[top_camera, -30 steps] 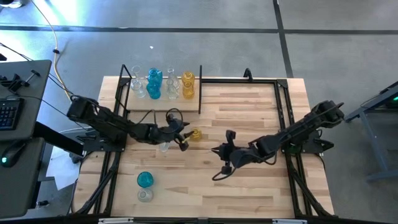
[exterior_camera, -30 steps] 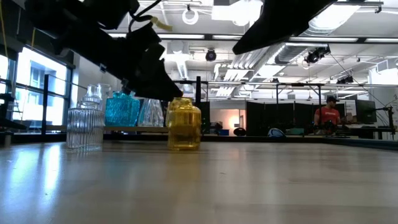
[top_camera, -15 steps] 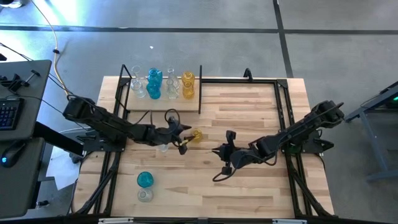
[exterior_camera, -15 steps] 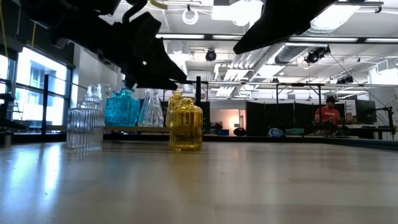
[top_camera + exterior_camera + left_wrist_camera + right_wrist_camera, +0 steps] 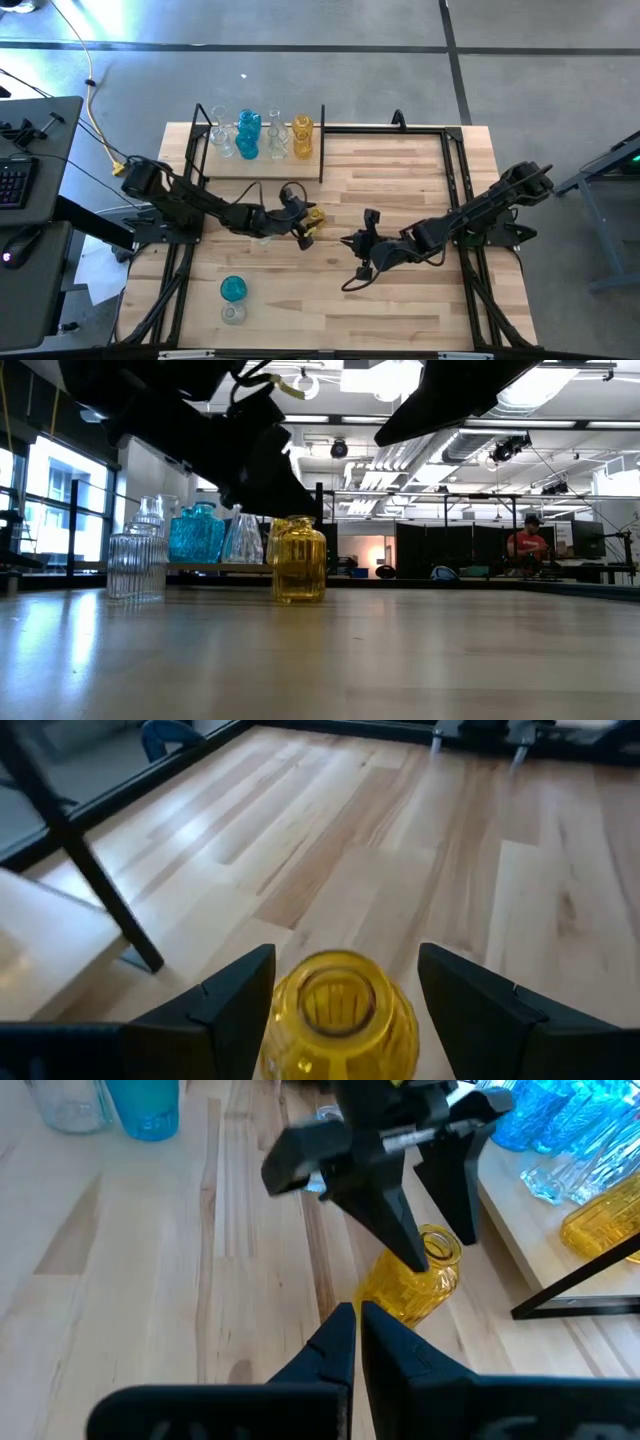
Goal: Sort vases onto shelf
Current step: Put the yellow vase on the shelf aligned with the other yellow vase
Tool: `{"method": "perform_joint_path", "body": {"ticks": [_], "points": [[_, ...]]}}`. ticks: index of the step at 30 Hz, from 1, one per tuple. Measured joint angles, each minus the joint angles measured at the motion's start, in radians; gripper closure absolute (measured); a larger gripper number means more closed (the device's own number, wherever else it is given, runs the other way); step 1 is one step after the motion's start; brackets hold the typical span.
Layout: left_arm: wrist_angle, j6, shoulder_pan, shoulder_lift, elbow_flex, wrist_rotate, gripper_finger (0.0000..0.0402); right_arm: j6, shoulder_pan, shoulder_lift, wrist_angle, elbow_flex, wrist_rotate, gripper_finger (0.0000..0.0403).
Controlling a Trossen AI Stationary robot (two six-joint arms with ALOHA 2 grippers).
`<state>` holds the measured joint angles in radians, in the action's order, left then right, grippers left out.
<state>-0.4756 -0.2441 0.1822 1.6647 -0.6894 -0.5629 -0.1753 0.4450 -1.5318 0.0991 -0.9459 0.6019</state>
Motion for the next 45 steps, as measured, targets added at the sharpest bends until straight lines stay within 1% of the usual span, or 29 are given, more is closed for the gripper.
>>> {"method": "perform_joint_path", "body": {"ticks": [3,8,12,18,20,23,26,30,36,42,45], "points": [[0.000,0.045,0.000,0.034,-0.027,0.000,0.0165,0.000,0.000,0.000,0.002,0.000,0.000,0.0401],[0.020,0.052,-0.003,0.051,-0.040,0.000,0.0172,0.000,0.000,0.000,0.008,0.000,0.000,0.0401],[0.056,0.039,-0.006,0.042,-0.040,-0.013,0.0198,0.000,0.000,0.000,0.009,0.000,0.000,0.0401],[0.064,0.063,-0.006,0.041,-0.040,-0.062,0.0251,-0.001,0.000,0.000,0.009,0.000,0.000,0.0401],[0.077,0.071,-0.006,0.028,-0.039,-0.088,0.0255,-0.001,0.000,0.000,0.009,0.000,0.000,0.0401],[0.104,0.061,-0.019,-0.024,-0.039,-0.122,0.0255,-0.003,0.000,0.000,0.009,0.000,0.000,0.0401],[0.164,0.036,-0.049,-0.093,-0.039,-0.159,0.0255,-0.002,0.000,0.000,0.009,0.000,0.001,0.0401],[0.204,0.010,-0.123,-0.167,-0.040,-0.166,0.0255,-0.001,0.000,0.000,0.009,0.000,0.001,0.0401],[0.195,0.009,-0.253,-0.178,-0.040,-0.163,0.0255,-0.003,0.000,0.000,0.009,0.000,0.001,0.0401],[0.170,0.016,-0.323,-0.178,-0.040,-0.151,0.0255,0.000,0.000,0.000,0.009,0.000,0.001,0.0401],[0.172,0.013,-0.348,-0.175,-0.040,-0.121,0.0251,0.000,0.000,0.000,0.009,0.000,0.001,0.0401]]}}
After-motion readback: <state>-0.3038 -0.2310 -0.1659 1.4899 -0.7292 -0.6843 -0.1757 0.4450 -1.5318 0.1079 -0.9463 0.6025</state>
